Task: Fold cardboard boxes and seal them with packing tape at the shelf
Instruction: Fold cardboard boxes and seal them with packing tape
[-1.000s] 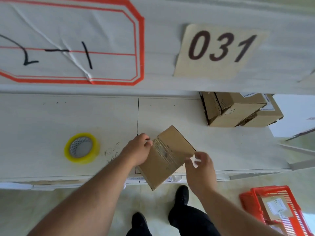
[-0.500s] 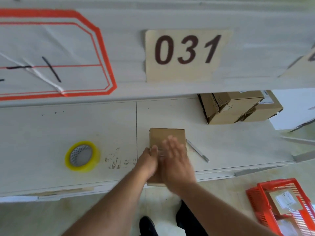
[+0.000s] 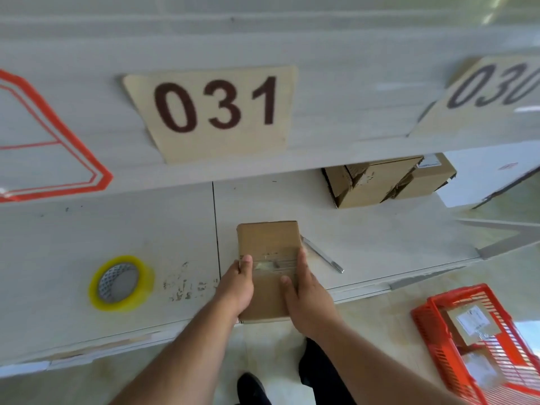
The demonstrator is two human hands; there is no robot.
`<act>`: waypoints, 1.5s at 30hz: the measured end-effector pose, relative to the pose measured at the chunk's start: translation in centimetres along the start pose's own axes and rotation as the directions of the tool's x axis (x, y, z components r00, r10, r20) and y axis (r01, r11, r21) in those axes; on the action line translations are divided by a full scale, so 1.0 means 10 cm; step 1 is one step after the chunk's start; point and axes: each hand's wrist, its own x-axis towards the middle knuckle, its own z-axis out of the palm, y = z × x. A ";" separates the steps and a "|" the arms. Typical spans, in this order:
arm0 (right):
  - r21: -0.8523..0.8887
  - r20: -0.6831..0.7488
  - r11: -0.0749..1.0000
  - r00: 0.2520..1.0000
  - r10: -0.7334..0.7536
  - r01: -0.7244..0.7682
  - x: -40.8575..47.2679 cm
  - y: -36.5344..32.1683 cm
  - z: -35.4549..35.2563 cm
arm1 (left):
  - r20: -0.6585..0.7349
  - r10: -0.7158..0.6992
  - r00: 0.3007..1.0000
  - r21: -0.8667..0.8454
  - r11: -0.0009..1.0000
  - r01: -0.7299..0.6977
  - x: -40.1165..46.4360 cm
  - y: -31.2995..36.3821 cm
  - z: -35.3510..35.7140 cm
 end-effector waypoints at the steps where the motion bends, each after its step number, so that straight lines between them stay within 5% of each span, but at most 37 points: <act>1: 0.137 -0.017 0.990 0.999 0.029 -0.026 -0.02 -0.04 -0.02 | 0.005 -0.030 1.000 -0.081 0.996 0.030 -0.04 0.01 0.01; 3: 0.200 -0.094 0.980 0.995 0.016 0.003 -0.08 -0.12 -0.15 | 0.054 -0.052 0.997 -0.313 0.948 0.067 -0.15 0.01 0.04; 6: -0.159 -0.122 0.967 0.968 -0.218 0.198 -0.13 -0.29 -0.32 | 0.089 -0.164 0.982 -0.504 0.843 0.187 -0.15 -0.06 0.14; 8: -0.313 -0.059 0.912 0.952 -0.299 0.266 -0.13 -0.35 -0.25 | 0.072 -0.255 0.964 -0.466 0.846 0.258 -0.08 -0.14 0.24; 11: -0.479 -0.042 0.798 0.898 -0.437 0.366 -0.17 -0.31 -0.06 | -0.133 -0.299 0.945 -0.349 0.906 0.238 -0.09 -0.13 0.16; 15: -0.554 0.077 0.675 0.836 -0.543 0.488 -0.34 -0.24 0.10 | -0.369 -0.073 0.926 -0.273 0.962 -0.033 -0.27 0.17 -0.15; 19: -0.562 0.051 0.680 0.840 -0.540 0.470 -0.26 -0.26 0.05 | -0.146 -0.103 0.984 -0.326 0.944 0.051 -0.24 0.36 -0.15; 24: -0.482 0.012 0.793 0.907 -0.420 0.373 -0.04 -0.30 -0.08 | -0.187 -0.089 0.978 -0.313 0.949 0.026 -0.21 0.31 -0.05; 32: -0.183 0.110 0.983 0.994 0.000 0.020 0.32 -0.35 -0.48 | -0.065 -0.148 0.987 -0.446 0.889 0.104 -0.34 0.28 -0.10; 36: -0.022 0.083 0.992 0.989 -0.120 0.123 0.22 -0.31 -0.58 | 0.068 -0.182 0.981 -0.608 0.772 0.185 -0.51 0.23 0.03; 39: -0.216 0.012 0.913 0.936 -0.352 0.346 0.01 -0.29 -0.46 | 0.150 -0.155 0.977 -0.760 0.614 0.214 -0.56 0.20 0.08; 42: -0.467 0.072 0.760 0.876 -0.477 0.452 -0.16 -0.17 -0.16 | 0.140 -0.229 0.963 -0.755 0.604 0.254 -0.57 0.12 0.07; 45: -0.519 0.068 0.698 0.837 -0.543 0.494 -0.21 -0.09 0.09 | 0.102 -0.288 0.952 -0.735 0.623 0.268 -0.54 0.04 0.05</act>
